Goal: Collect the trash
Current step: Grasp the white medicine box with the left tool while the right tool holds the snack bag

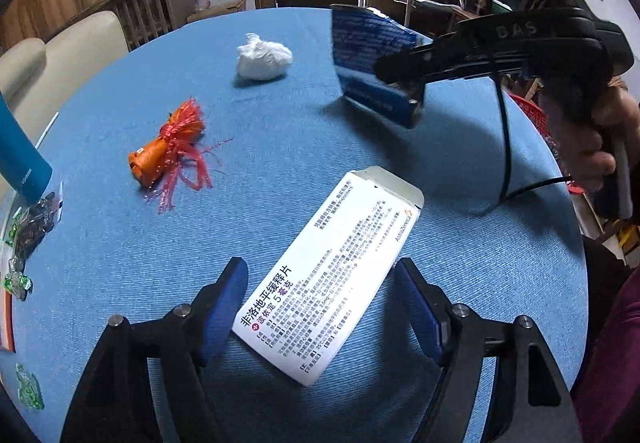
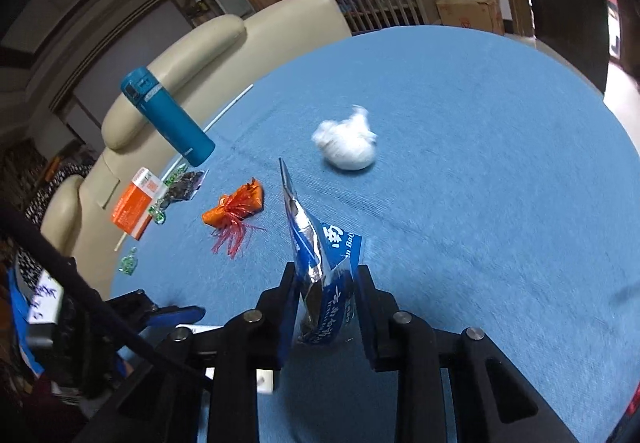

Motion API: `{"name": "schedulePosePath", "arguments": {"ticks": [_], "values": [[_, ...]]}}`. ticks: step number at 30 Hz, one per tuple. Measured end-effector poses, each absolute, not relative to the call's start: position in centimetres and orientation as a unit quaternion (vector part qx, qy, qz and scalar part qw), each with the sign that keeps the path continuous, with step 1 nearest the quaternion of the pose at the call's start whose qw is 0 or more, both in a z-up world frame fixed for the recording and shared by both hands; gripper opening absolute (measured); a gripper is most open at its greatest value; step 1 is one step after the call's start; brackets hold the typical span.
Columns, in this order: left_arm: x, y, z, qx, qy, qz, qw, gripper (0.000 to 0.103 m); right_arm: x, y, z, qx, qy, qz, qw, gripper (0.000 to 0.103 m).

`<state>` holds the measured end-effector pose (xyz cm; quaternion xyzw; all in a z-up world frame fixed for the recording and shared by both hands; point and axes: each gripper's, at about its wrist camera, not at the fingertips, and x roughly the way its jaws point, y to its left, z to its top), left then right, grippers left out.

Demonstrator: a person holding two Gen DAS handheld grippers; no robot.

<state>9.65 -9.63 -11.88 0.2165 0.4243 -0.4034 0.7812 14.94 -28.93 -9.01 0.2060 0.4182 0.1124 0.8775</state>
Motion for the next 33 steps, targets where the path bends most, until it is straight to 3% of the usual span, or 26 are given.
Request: {"name": "schedulePosePath", "arguments": {"ticks": [3, 7, 13, 22, 33], "values": [[9.6, -10.0, -12.0, 0.207, 0.428, -0.390, 0.788, 0.076, 13.7, -30.1, -8.9, 0.218, 0.415, 0.110, 0.877, 0.029], [9.1, -9.8, -12.0, 0.197, 0.433, -0.366, 0.800, 0.063, 12.4, -31.4, -8.6, 0.233, 0.410, 0.106, 0.875, 0.029], [9.1, -9.6, -11.0, 0.172, 0.450, -0.310, 0.820, 0.052, 10.7, -33.0, -7.8, 0.248, 0.395, 0.102, 0.879, 0.029], [6.2, -10.0, -6.8, 0.129, 0.438, -0.253, 0.853, 0.051, 7.8, -34.9, -6.5, 0.257, 0.376, 0.098, 0.885, 0.029], [2.3, -12.3, -0.3, 0.162, 0.371, -0.193, 0.894, 0.051, 3.5, -35.7, -3.6, 0.239, 0.346, 0.099, 0.902, 0.029]]}}
